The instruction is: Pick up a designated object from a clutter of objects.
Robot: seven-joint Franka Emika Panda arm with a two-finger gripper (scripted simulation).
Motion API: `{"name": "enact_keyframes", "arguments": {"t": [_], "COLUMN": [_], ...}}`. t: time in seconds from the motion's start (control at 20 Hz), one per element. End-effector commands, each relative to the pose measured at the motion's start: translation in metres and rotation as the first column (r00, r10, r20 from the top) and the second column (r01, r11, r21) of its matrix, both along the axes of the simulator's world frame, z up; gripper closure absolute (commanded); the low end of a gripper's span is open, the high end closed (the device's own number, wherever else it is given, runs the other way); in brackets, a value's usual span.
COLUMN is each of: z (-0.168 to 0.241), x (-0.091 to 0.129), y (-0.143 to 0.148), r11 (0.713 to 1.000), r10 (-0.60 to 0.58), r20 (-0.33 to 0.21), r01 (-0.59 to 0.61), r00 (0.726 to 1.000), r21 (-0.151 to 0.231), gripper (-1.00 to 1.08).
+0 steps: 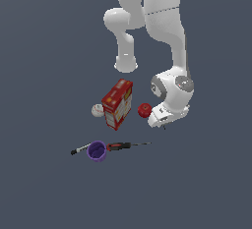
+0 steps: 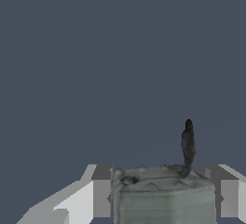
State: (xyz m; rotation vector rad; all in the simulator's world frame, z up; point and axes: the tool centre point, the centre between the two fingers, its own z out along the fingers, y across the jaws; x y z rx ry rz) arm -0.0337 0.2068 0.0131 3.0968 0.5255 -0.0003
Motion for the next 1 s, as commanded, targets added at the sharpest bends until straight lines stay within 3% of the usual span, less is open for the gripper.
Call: {"name": "enact_keyframes", "arguments": {"t": [0.0,0.5,0.95], "z": [-0.001,0.011,0.058], "x": [0.0,-0.001,-0.006], "y": [0.0,-0.004,-0.019], "r11": [1.0,1.0,1.0], "r10": [0.001,0.0,0.001], "r20": [0.0,0.001,0.001], "r01": [-0.001,0.0,-0.001], "r00": [1.0,1.0,1.0], "r21": [0.0,0.0,-0.001], "gripper": [1.08,1.08,1.08]}}
